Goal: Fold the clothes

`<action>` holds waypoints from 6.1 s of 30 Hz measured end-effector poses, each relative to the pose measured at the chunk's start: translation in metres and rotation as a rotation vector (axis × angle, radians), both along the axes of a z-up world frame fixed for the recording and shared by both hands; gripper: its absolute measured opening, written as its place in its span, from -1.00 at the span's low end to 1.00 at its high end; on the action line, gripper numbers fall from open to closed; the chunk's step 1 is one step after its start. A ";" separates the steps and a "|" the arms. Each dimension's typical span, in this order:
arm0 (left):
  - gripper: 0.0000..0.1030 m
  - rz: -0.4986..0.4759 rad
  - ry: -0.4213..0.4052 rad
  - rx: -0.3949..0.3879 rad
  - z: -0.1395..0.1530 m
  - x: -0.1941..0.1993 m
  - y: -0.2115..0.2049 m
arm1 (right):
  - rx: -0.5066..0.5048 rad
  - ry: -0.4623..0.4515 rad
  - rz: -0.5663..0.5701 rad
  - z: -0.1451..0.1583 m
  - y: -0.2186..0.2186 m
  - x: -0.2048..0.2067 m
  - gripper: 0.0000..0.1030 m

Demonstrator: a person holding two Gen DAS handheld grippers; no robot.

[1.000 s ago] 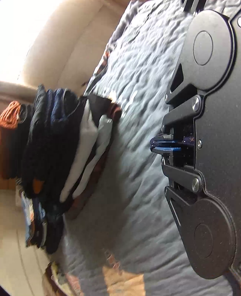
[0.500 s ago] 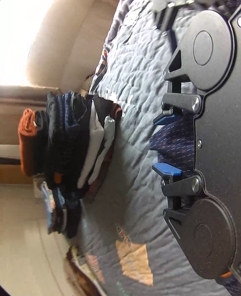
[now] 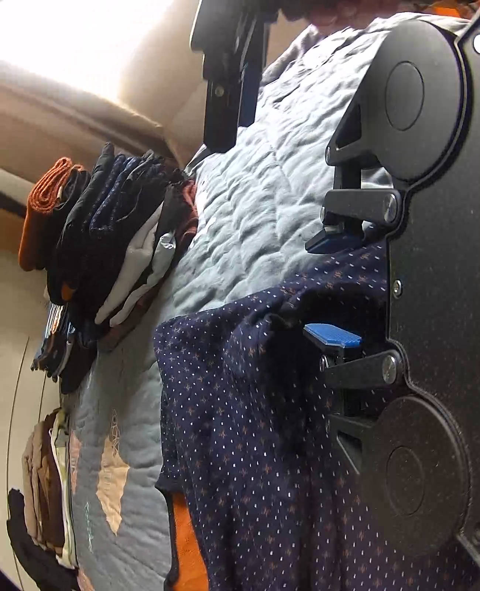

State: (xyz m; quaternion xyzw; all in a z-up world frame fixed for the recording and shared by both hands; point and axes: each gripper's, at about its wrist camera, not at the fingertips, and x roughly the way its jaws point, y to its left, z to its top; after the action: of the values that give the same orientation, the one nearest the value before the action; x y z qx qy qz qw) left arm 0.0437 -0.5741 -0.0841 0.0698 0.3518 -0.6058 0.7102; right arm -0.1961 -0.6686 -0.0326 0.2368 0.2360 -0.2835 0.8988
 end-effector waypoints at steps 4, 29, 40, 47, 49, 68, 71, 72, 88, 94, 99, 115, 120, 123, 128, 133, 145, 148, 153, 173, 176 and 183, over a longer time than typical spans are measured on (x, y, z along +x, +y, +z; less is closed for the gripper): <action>-0.21 0.061 0.070 -0.004 -0.010 -0.001 -0.014 | 0.001 -0.011 0.020 0.001 0.001 0.002 0.61; -0.02 0.170 0.159 -0.101 0.036 0.050 0.083 | 0.039 -0.029 0.042 -0.005 0.003 0.009 0.61; 0.00 0.538 -0.026 -0.010 0.038 0.216 0.197 | 0.064 -0.072 0.098 -0.004 0.023 0.036 0.61; -0.07 0.482 -0.126 0.086 0.013 0.229 0.183 | 0.072 -0.075 0.135 -0.005 0.038 0.057 0.61; -0.48 0.451 -0.141 0.108 0.009 0.228 0.177 | 0.079 -0.084 0.143 -0.007 0.041 0.063 0.61; -0.49 0.351 -0.161 0.021 0.041 0.210 0.173 | 0.097 -0.015 0.093 -0.075 0.051 0.112 0.61; -0.45 0.303 -0.196 0.021 0.046 0.196 0.156 | 0.100 -0.006 0.089 -0.076 0.051 0.113 0.61; -0.40 0.288 -0.208 0.021 0.048 0.192 0.150 | 0.098 -0.001 0.090 -0.077 0.052 0.114 0.61; 0.06 -0.092 -0.301 0.174 0.001 0.145 -0.020 | 0.091 0.013 0.097 -0.079 0.053 0.116 0.62; -0.75 -0.168 -0.277 0.239 -0.015 0.149 -0.034 | 0.104 0.005 0.096 -0.080 0.050 0.116 0.62; -0.94 -0.110 -0.259 0.138 0.003 0.164 -0.034 | 0.106 0.003 0.096 -0.081 0.050 0.115 0.63; 0.07 0.033 -0.235 0.012 0.021 0.159 0.022 | 0.113 0.002 0.093 -0.080 0.051 0.115 0.63; 0.09 0.056 -0.112 -0.109 0.004 0.120 0.031 | 0.110 0.006 0.090 -0.080 0.052 0.115 0.63; 0.14 0.088 -0.151 -0.085 -0.018 0.106 0.021 | 0.108 0.008 0.091 -0.080 0.052 0.115 0.63; 0.23 0.184 -0.272 0.007 -0.048 0.124 0.028 | 0.113 0.005 0.095 -0.081 0.051 0.114 0.63; 0.23 0.336 -0.393 0.075 -0.042 0.155 0.064 | 0.115 0.003 0.104 -0.082 0.049 0.115 0.63; 0.48 0.636 -0.425 0.114 -0.014 0.218 0.144 | 0.128 -0.005 0.103 -0.082 0.046 0.113 0.63; 0.48 0.491 -0.314 0.017 0.001 0.193 0.143 | 0.130 -0.005 0.101 -0.082 0.047 0.113 0.63; 0.49 0.264 -0.292 0.024 0.000 0.148 0.117 | 0.127 -0.003 0.100 -0.082 0.048 0.112 0.63; -0.20 0.394 -0.125 0.094 0.008 0.247 0.211 | 0.126 0.003 0.100 -0.081 0.049 0.113 0.63; -0.50 0.350 -0.112 0.110 0.002 0.253 0.207 | 0.122 0.007 0.101 -0.082 0.049 0.113 0.63; -0.92 0.283 -0.065 -0.023 0.021 0.260 0.231 | 0.117 0.011 0.105 -0.083 0.050 0.114 0.63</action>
State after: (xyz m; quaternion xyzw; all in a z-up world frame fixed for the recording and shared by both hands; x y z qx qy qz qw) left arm 0.3040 -0.3430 -0.0634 0.0309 0.3282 -0.5009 0.8003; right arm -0.0823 -0.6189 -0.1151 0.2744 0.2692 -0.2230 0.8958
